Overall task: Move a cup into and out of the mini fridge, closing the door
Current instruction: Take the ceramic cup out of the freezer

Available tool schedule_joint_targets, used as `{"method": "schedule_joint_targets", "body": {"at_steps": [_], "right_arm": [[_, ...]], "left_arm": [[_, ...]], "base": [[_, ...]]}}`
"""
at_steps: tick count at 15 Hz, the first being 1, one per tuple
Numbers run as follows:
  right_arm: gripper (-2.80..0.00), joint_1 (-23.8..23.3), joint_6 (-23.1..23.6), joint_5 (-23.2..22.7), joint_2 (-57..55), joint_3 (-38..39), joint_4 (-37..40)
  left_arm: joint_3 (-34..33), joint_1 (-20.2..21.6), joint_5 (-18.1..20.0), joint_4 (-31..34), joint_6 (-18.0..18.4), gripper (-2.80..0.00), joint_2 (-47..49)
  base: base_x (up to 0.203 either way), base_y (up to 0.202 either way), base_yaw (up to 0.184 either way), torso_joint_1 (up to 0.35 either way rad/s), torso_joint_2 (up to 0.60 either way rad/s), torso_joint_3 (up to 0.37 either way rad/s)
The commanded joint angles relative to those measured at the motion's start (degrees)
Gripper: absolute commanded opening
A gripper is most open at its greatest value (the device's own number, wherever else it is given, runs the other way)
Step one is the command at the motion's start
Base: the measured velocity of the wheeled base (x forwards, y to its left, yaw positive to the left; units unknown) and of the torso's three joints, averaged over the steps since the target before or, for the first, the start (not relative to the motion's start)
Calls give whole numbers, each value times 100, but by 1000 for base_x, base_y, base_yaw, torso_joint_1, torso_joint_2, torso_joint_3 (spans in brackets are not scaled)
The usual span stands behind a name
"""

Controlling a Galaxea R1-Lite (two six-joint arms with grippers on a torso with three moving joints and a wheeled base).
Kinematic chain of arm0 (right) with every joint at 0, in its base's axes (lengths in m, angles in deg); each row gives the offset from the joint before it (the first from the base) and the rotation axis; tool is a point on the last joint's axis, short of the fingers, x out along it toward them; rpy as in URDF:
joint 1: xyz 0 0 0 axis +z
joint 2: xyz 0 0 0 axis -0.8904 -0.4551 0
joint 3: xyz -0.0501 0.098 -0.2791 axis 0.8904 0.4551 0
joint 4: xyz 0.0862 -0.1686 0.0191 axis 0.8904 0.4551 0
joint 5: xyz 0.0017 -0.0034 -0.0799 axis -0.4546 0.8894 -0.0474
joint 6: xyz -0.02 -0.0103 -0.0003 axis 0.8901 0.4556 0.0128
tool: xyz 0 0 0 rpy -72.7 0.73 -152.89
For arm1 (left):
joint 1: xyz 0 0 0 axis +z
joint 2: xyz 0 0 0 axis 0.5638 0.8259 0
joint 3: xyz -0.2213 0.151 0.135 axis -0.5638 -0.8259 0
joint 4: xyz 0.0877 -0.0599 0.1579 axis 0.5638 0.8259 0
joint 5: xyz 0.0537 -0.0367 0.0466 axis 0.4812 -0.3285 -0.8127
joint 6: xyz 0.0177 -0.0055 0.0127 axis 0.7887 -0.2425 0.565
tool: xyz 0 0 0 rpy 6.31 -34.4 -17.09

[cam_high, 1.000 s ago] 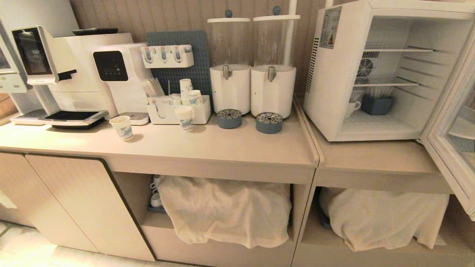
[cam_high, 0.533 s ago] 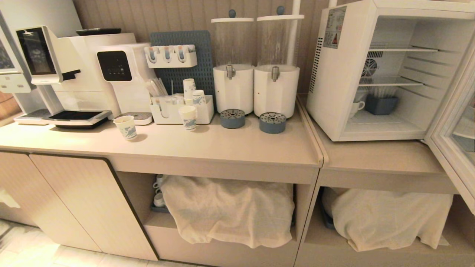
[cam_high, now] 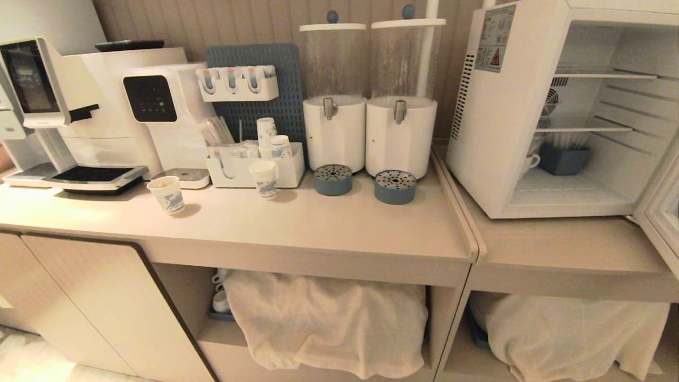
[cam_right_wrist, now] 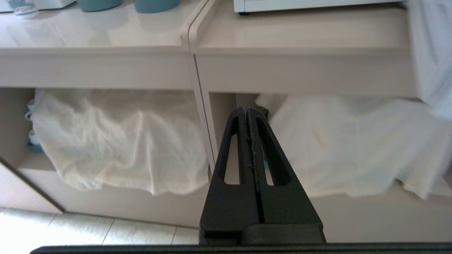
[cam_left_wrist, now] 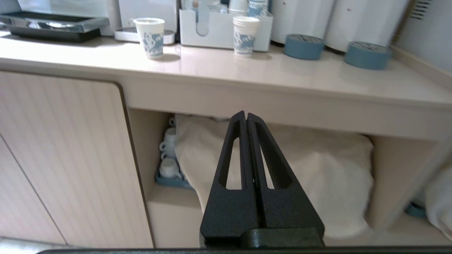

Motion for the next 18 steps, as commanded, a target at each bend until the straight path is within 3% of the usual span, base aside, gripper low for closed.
{"method": "schedule_joint_targets", "body": {"at_steps": [1, 8, 14, 18], "right_arm": [[-280, -5, -1, -6, -4, 1, -2], [-280, -8, -1, -6, -4, 1, -2], [-280, 0, -1, -6, -4, 1, -2], [-280, 0, -1, -6, -4, 1, -2]], "left_arm": [[-229, -3, -3, -4, -4, -280, -29], [-229, -3, -3, -4, -13, -280, -29], [-229, 6, -3, -4, -4, -280, -29], [-229, -1, -4, -4, -13, -280, -29]], "base": [[194, 0, 2, 17, 2, -2], [183, 0, 2, 1, 0, 3], [10, 0, 0, 0, -1, 1], [183, -88, 5, 1, 5, 1]]}}
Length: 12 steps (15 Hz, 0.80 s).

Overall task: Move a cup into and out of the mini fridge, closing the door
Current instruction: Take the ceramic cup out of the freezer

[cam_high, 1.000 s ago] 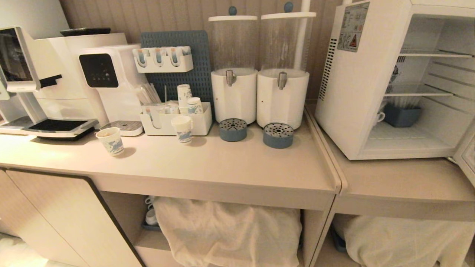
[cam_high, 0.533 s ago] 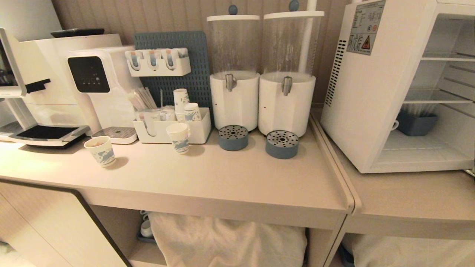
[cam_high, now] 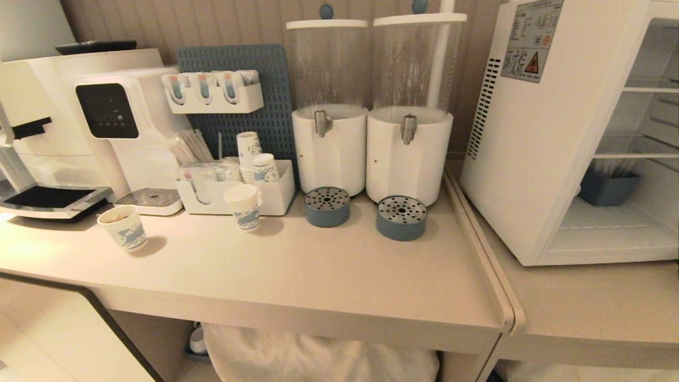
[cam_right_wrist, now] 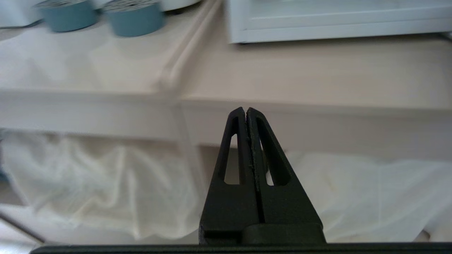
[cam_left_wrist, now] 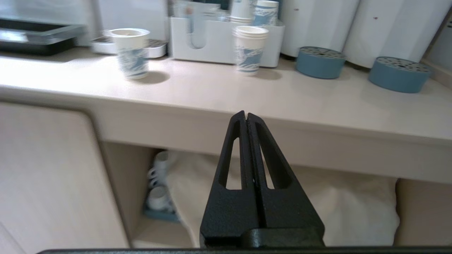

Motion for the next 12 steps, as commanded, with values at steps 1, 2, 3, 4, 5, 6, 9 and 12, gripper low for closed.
{"method": "schedule_joint_targets", "body": {"at_steps": [1, 2, 3, 4, 5, 6, 9, 12], "right_arm": [[-280, 0, -1, -5, -4, 1, 2], [-280, 0, -1, 3, -4, 1, 2], [-280, 0, -1, 1, -4, 1, 2], [-280, 0, -1, -5, -4, 1, 2], [-280, 0, -1, -5, -4, 1, 2], [-280, 0, -9, -5, -4, 1, -7], [-280, 0, -9, -14, 4, 1, -16], [-280, 0, -58, 75, -1, -356, -145]], "left_arm": [[-229, 6, 0, -7, -9, -280, -29], [-229, -2, 0, -7, -9, -280, -29], [-229, -2, 0, -7, -9, -280, -29], [-229, -2, 0, -7, -9, -280, -29], [-229, 7, 0, -7, -18, -280, -29], [-229, -2, 0, -7, -9, -280, -29], [-229, -2, 0, -16, -9, -280, -29], [-229, -2, 0, -24, -18, -280, -29]], "base": [[102, -165, 17, -2, 2, 2], [12, -72, -7, 2, 11, -1], [0, 0, 0, 0, 0, 0], [0, 0, 0, 0, 0, 0], [0, 0, 0, 0, 0, 0], [0, 0, 0, 0, 0, 0], [0, 0, 0, 0, 0, 0], [0, 0, 0, 0, 0, 0]]}}
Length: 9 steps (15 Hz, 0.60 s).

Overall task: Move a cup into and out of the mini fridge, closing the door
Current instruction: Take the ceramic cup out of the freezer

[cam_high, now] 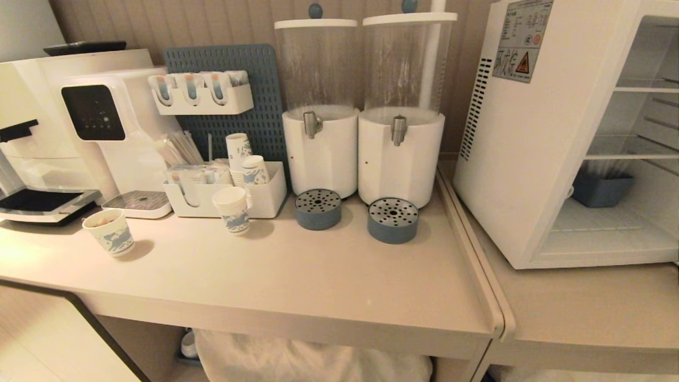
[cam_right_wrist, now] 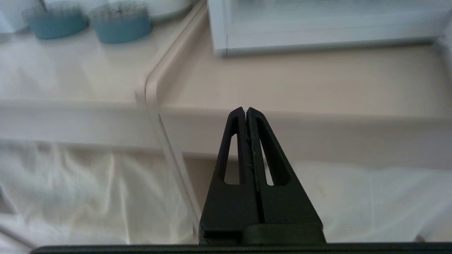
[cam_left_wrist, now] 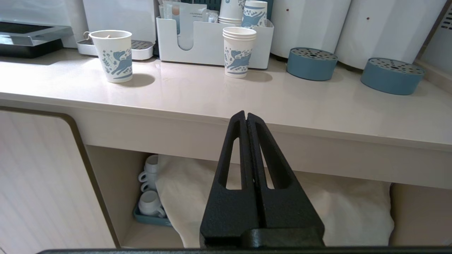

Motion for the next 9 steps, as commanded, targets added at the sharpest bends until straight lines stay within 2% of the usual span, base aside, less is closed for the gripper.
{"method": "schedule_joint_targets", "body": {"at_steps": [1, 5, 7, 9], "right_arm": [[-280, 9, -14, 47, -1, -575, 79], [-280, 3, 150, -285, -498, -2813, 1360], [-280, -5, 175, -450, -1343, -3177, 1574], [-280, -9, 99, -503, -2229, -3369, 1401]], "left_arm": [[-229, -2, 6, -12, -11, -280, -29], [-229, -2, 15, -4, 15, -280, -29], [-229, -2, 11, -12, 1, -280, -29], [-229, 0, 6, -8, -2, -280, -29]], "base": [[0, 0, 0, 0, 0, 0], [0, 0, 0, 0, 0, 0], [0, 0, 0, 0, 0, 0], [0, 0, 0, 0, 0, 0]]}}
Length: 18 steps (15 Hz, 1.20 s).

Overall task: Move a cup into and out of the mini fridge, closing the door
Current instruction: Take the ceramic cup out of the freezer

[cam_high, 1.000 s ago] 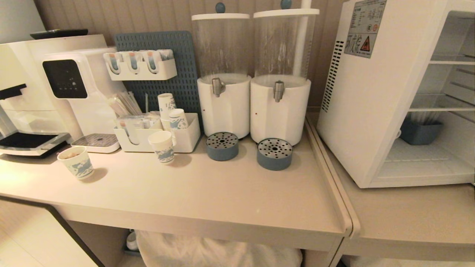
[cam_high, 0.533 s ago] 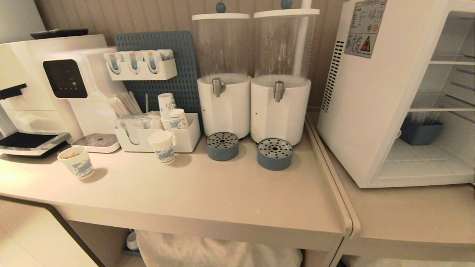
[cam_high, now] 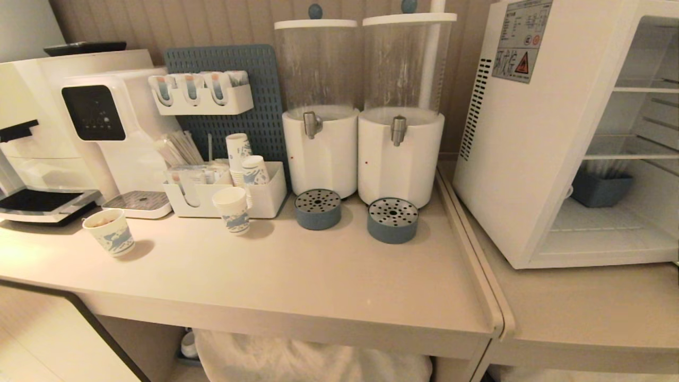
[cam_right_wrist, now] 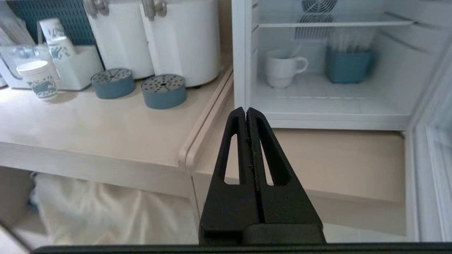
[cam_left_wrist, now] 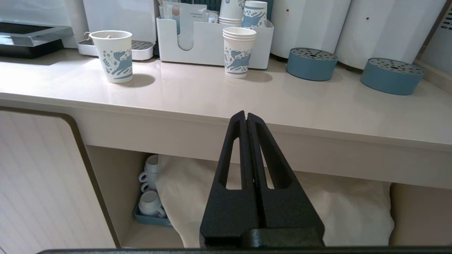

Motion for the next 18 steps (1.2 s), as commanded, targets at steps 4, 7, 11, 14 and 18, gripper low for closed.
{"method": "schedule_joint_targets", "body": {"at_steps": [4, 7, 11, 14, 18], "right_arm": [[-280, -2, -579, -51, -2916, -777, -485], [-280, -1, -986, -70, -3936, -882, -856], [-280, 6, -1432, -135, -4661, -496, -1364], [-280, -22, -1439, -144, -5342, -1, -2249], [-280, -324, -853, -209, -6139, 1121, -4971]], "left_arm": [[-229, -2, -5, -11, -35, -280, -29], [-229, -2, -5, -11, -44, -280, -29], [-229, -2, -14, -11, -61, -280, -29], [-229, -2, 4, -2, -117, -280, -29], [-229, 4, 4, -2, -132, -280, -29]], "base": [[0, 0, 0, 0, 0, 0], [0, 0, 0, 0, 0, 0], [0, 0, 0, 0, 0, 0], [0, 0, 0, 0, 0, 0], [0, 0, 0, 0, 0, 0]]}}
